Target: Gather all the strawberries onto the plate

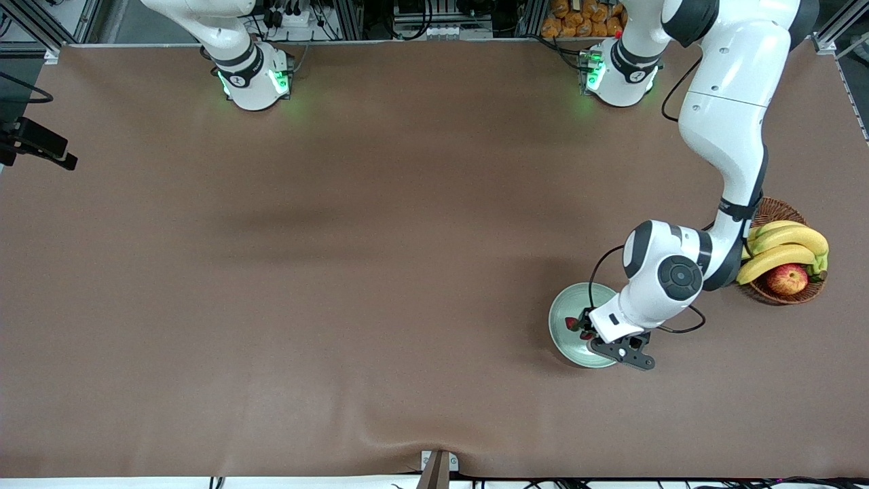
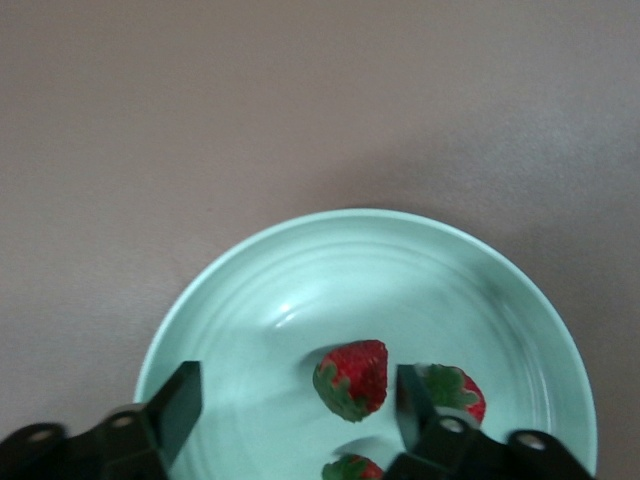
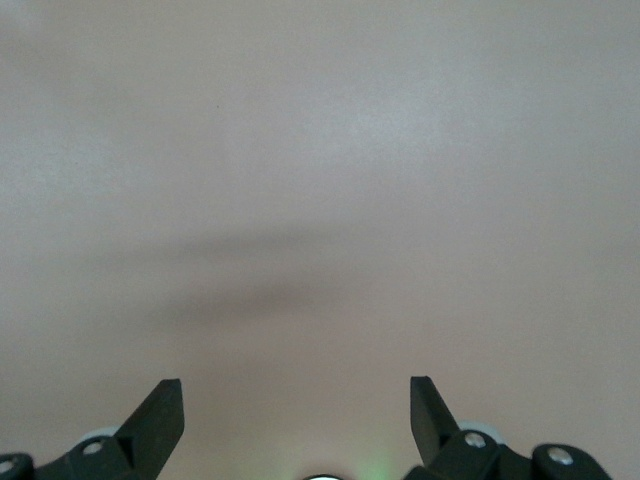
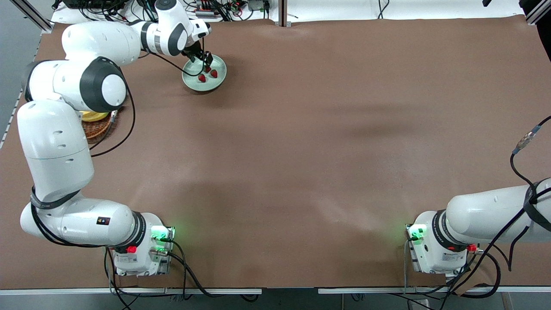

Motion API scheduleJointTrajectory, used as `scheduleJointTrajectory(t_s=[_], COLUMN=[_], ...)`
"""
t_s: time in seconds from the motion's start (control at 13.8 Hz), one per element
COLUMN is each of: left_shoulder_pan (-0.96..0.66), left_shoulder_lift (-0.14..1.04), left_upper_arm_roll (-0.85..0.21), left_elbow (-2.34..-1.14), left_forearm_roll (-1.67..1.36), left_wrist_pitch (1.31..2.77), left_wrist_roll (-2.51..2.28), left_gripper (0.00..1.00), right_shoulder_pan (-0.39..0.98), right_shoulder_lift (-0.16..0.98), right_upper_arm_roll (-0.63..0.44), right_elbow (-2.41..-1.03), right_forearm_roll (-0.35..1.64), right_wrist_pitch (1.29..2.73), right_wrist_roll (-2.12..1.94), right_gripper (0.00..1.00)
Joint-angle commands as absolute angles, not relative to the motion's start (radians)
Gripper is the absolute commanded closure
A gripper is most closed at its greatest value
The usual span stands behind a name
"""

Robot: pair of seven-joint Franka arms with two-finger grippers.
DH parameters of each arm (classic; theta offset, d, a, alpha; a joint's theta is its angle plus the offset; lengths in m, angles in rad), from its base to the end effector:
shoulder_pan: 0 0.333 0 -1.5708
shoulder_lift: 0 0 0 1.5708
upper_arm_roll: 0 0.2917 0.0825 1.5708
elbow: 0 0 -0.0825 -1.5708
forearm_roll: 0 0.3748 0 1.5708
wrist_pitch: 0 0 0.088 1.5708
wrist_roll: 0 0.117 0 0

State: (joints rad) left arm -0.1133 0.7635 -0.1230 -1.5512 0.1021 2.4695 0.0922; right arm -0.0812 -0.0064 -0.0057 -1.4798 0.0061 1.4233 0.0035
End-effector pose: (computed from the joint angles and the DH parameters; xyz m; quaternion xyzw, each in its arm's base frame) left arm 0.6819 -0.1515 0.1947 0.9804 -0.1797 0.0801 0.0119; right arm 0.5257 -0.0450 0.6225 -0.9987 0.0448 0.0249 0.0041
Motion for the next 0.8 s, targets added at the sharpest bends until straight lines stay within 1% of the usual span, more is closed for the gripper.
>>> scheduleJointTrajectory(t_s=[0.0, 0.22, 0.36, 0.51, 0.65, 0.73], left_shoulder_pan=[-0.086, -0.061, -0.055, -0.020, -0.018, -0.017], left_shoulder_lift=[0.730, 0.678, 0.619, 0.565, 0.508, 0.468], left_upper_arm_roll=[-0.137, -0.140, -0.138, -0.140, -0.129, -0.129], left_elbow=[-1.560, -1.563, -1.554, -1.554, -1.557, -1.555], left_forearm_roll=[0.115, 0.115, 0.114, 0.115, 0.115, 0.114], left_wrist_pitch=[2.468, 2.448, 2.366, 2.306, 2.252, 2.187], left_wrist_roll=[0.092, 0.097, 0.094, 0.100, 0.100, 0.100], left_gripper=[0.00, 0.00, 0.00, 0.00, 0.00, 0.00], right_shoulder_pan=[-0.077, -0.077, -0.080, -0.081, -0.081, -0.081], right_shoulder_lift=[-0.008, -0.008, -0.008, -0.008, -0.008, -0.009], right_upper_arm_roll=[-0.005, -0.003, -0.003, -0.005, -0.006, -0.006], right_elbow=[-1.471, -1.471, -1.471, -1.471, -1.471, -1.471], right_forearm_roll=[0.014, 0.014, 0.014, 0.014, 0.014, 0.014], right_wrist_pitch=[1.416, 1.414, 1.414, 1.413, 1.411, 1.411], right_wrist_roll=[0.008, 0.008, 0.008, 0.008, 0.008, 0.008], right_gripper=[0.00, 0.00, 0.00, 0.00, 0.00, 0.00])
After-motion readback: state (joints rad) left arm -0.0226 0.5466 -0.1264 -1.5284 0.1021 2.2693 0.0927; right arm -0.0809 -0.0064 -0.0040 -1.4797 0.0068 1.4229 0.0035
